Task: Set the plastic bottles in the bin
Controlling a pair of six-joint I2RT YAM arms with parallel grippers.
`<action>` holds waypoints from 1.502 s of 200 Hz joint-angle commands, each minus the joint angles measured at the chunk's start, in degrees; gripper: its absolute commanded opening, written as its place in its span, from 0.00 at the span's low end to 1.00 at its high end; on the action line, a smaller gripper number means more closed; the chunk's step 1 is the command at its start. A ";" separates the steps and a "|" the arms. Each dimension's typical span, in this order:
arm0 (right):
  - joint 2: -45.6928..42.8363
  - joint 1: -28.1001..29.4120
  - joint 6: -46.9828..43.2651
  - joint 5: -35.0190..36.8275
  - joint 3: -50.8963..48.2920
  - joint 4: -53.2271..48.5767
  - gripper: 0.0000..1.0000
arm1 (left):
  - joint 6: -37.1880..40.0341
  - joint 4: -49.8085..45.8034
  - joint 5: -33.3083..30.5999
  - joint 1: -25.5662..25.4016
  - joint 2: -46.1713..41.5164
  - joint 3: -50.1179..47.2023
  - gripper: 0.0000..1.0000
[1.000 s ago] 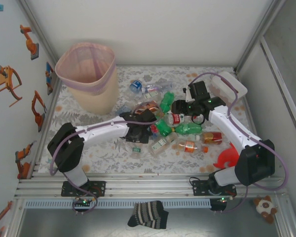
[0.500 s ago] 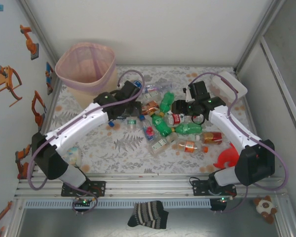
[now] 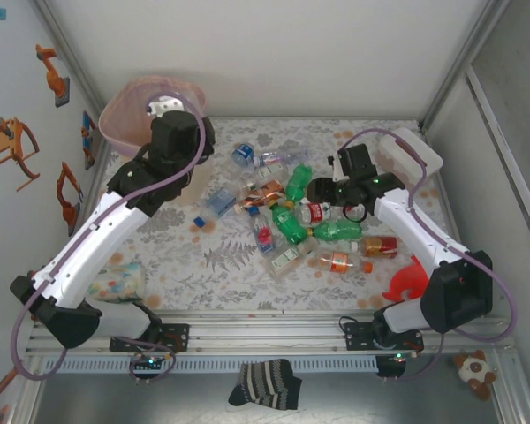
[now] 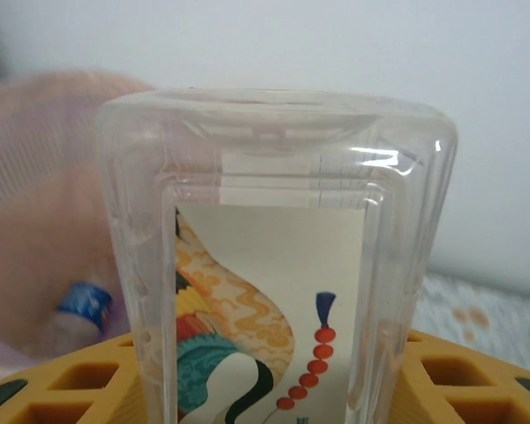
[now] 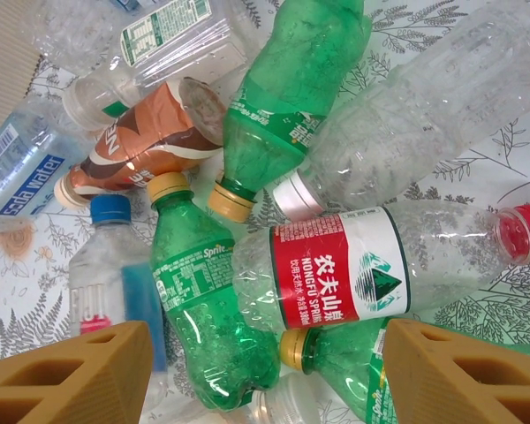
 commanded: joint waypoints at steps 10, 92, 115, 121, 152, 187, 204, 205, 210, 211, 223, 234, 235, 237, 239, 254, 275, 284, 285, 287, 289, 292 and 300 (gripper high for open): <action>-1.32 0.63 0.89 0.92 1.94 -0.37 0.69 | 6.41 10.38 -11.57 2.69 3.76 5.29 0.29; -1.54 0.92 1.15 1.36 1.50 -0.54 0.69 | 2.76 12.21 -19.69 10.27 15.33 15.06 0.29; -1.50 0.97 1.14 1.52 1.50 -0.64 0.69 | -1.56 6.34 -20.46 11.94 19.05 19.60 0.29; -1.54 0.94 1.23 1.54 1.50 -0.63 0.69 | -2.77 4.59 -20.74 12.40 20.03 20.85 0.29; -1.75 1.03 1.36 1.62 1.49 -0.83 0.69 | -11.60 -6.03 -19.13 15.48 24.64 26.49 0.33; -1.85 1.01 1.24 1.88 1.33 -1.15 0.69 | -22.42 -19.08 -14.79 18.84 30.01 33.21 0.29; -1.76 1.02 1.16 1.80 1.25 -1.33 0.69 | -25.77 -23.94 -14.27 19.61 32.59 36.36 0.29; -1.72 1.01 1.15 1.80 1.24 -1.38 0.69 | -26.01 -24.09 -14.24 19.68 32.72 36.56 0.29; -1.76 1.04 1.14 1.80 1.16 -1.49 0.69 | -27.61 -26.19 -14.06 19.94 33.55 37.62 0.29; -1.76 1.02 1.14 1.80 1.16 -1.50 0.69 | -27.98 -26.79 -14.05 20.02 33.77 37.85 0.29; -1.88 1.05 1.06 1.97 0.98 -1.56 0.69 | -34.27 -34.69 -13.58 20.84 36.22 42.31 0.28; -1.96 1.04 1.06 2.13 0.70 -1.68 0.69 | -38.87 -40.99 -12.14 21.77 38.71 46.37 0.27; -1.99 1.02 1.06 2.14 0.66 -1.68 0.69 | -39.32 -41.67 -11.99 21.86 38.90 46.75 0.27; -2.01 1.01 1.06 2.15 0.64 -1.68 0.69 | -40.03 -42.85 -11.72 22.04 39.37 47.22 0.26; -2.02 1.05 1.06 2.15 0.63 -1.69 0.69 | -40.81 -43.94 -11.61 22.21 39.78 48.06 0.26; -2.26 1.01 1.23 2.24 0.28 -1.67 0.69 | -42.74 -47.97 -9.18 23.36 41.96 50.75 0.26; -2.63 1.01 1.28 2.46 -0.49 -1.51 0.69 | -45.24 -50.06 -6.61 24.81 42.84 50.39 0.26; -2.73 1.05 1.32 2.57 -0.73 -1.49 0.69 | -46.35 -50.82 -5.90 25.17 43.28 50.36 0.25; -2.73 1.03 1.32 2.58 -0.76 -1.50 0.69 | -46.45 -50.93 -5.79 25.23 43.38 50.37 0.25; -2.73 1.01 1.32 2.59 -0.77 -1.57 0.69 | -46.63 -51.12 -5.67 25.32 43.52 50.45 0.25; -2.73 1.03 1.32 2.61 -0.85 -1.59 0.69 | -46.95 -51.41 -5.55 25.41 43.58 50.47 0.25; -2.73 1.04 1.32 2.67 -0.89 -1.60 0.69 | -47.31 -51.75 -5.37 25.52 43.73 50.59 0.25; -2.80 1.09 1.45 2.77 -1.08 -1.53 0.69 | -48.52 -52.96 -4.73 25.85 44.23 50.86 0.24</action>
